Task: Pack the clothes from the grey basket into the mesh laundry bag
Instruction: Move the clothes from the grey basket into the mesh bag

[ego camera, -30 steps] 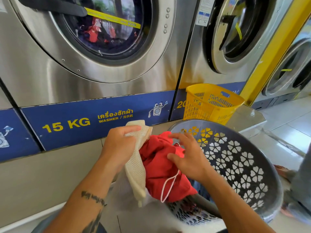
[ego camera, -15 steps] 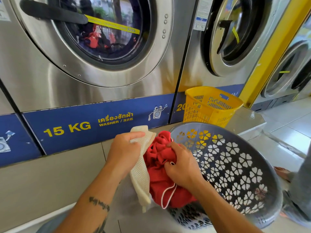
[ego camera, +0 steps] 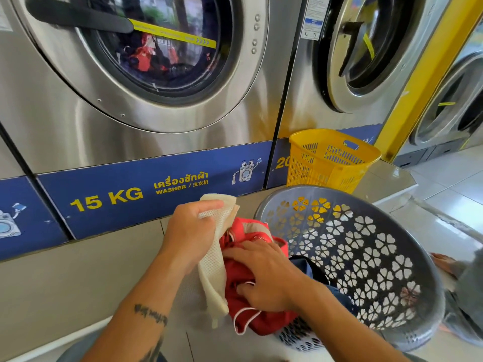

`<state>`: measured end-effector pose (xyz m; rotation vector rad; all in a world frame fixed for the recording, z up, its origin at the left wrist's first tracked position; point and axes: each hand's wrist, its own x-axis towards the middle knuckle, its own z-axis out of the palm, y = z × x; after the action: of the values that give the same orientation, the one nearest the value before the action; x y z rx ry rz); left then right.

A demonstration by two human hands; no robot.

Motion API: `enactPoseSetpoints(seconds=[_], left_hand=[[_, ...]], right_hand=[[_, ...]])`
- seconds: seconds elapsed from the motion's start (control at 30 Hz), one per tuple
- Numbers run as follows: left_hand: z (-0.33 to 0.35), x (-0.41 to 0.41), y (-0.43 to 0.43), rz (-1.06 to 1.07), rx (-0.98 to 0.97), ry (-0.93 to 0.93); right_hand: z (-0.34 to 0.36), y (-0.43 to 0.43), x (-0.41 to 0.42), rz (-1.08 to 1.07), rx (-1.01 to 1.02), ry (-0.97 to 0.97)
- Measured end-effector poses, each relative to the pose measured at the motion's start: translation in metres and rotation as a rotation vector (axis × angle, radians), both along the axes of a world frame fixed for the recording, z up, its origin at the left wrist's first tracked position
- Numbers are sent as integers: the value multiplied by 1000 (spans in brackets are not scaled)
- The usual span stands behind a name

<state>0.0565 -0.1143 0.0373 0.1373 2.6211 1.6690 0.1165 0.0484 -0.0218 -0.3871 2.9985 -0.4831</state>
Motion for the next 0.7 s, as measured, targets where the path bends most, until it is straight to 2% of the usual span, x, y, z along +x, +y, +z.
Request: enactPoseSetpoints(seconds=[0.07,0.1,0.13,0.23,0.3,0.43,0.63,0.7], left_hand=[[-2,-4,-3,25,2,-13],[-3,-4,-3,27,3,-18],[-4,-4,-3,23,5,-21],[-6,-3,-1,6,11,-26],[-6,-2,-1,2,9,-30],[-4,-2,0,-4,0,-32],[-5,1,1,-35,-28,-24],[-5,3,1,-47,-42,-30]], right_hand=[[6,12,2,-93,-232,14],[8,20,3,-162,-272,10],[11,29,4,-237,-289,-45],[9,51,11,-359,-326,-386],[0,50,14,-356,-305,-457],[-19,38,11,-393,-301,-212],[-12,37,6,-520,-380,-155],[-7,28,8,-511,-314,-8]])
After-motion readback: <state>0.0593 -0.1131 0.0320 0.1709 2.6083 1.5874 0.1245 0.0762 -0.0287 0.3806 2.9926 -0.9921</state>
